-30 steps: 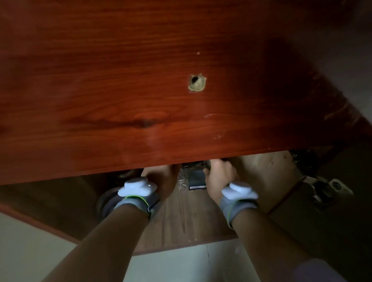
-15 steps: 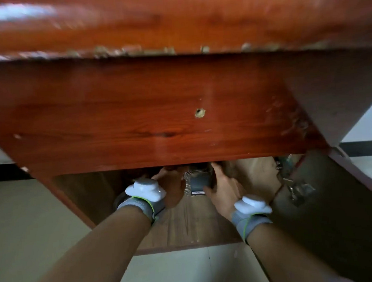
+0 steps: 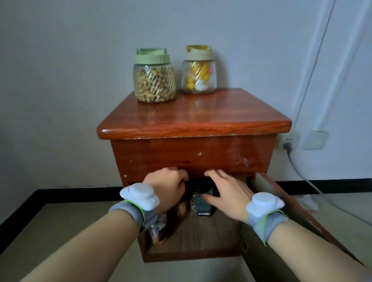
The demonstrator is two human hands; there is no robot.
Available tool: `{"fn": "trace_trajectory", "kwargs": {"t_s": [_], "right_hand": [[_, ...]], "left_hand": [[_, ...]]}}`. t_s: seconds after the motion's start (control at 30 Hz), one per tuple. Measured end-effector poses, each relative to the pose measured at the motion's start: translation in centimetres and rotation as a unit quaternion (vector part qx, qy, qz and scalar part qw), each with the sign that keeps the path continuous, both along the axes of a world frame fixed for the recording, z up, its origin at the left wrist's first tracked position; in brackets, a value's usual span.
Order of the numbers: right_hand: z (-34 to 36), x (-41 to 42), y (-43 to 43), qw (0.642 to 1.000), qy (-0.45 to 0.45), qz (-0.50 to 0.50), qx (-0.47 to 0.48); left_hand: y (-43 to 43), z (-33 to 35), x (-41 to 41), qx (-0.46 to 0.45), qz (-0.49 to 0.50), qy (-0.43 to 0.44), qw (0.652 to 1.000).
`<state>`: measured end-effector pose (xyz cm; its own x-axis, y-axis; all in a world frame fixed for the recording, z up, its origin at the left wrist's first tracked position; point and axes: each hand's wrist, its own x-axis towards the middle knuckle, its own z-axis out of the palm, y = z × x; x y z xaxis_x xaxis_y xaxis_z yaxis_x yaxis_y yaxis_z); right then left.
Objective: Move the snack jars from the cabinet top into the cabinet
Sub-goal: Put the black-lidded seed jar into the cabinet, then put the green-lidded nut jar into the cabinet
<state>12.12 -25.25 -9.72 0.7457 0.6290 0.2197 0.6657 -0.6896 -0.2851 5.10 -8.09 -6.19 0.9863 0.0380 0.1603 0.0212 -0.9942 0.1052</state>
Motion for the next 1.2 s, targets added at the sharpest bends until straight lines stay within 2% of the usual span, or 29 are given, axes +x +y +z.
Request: {"fn": "trace_trajectory", "kwargs": {"t_s": [0.17, 0.33, 0.4, 0.47, 0.6, 0.7, 0.87, 1.0, 1.2], "right_hand": [[6.5, -2.3, 0.0, 0.997, -0.069, 0.019, 0.036], [12.1, -2.2, 1.2, 0.989, -0.119, 0.024, 0.087], [13.9, -1.3, 2.3, 0.986, -0.129, 0.019, 0.103], [15.0, -0.1, 3.7, 0.986, -0.127, 0.011, 0.107], [15.6, 2.8, 6.9, 0.991, -0.083, -0.017, 0.106], [15.5, 5.1, 9.5, 0.993, -0.028, -0.034, 0.109], [14.9, 9.6, 13.5, 0.99, 0.06, -0.038, 0.123], [15.3, 12.0, 15.7, 0.976, 0.115, -0.039, 0.181], [15.3, 13.9, 17.3, 0.952, 0.169, -0.028, 0.254]], "left_hand": [[0.2, 6.2, -2.9, 0.025, -0.006, -0.096, 0.995], [2.2, 10.1, -2.7, -0.001, 0.036, -0.209, 0.977], [3.6, 11.3, -1.8, -0.029, 0.078, -0.211, 0.974], [5.1, 12.0, -0.4, -0.067, 0.116, -0.176, 0.975], [7.6, 12.1, 3.3, -0.155, 0.166, -0.123, 0.966], [9.3, 12.2, 6.1, -0.275, 0.208, -0.119, 0.931], [12.4, 11.9, 10.4, -0.435, 0.182, -0.139, 0.871], [14.2, 12.1, 12.9, -0.512, 0.167, -0.161, 0.827], [15.5, 12.4, 14.4, -0.578, 0.156, -0.152, 0.786]]}}
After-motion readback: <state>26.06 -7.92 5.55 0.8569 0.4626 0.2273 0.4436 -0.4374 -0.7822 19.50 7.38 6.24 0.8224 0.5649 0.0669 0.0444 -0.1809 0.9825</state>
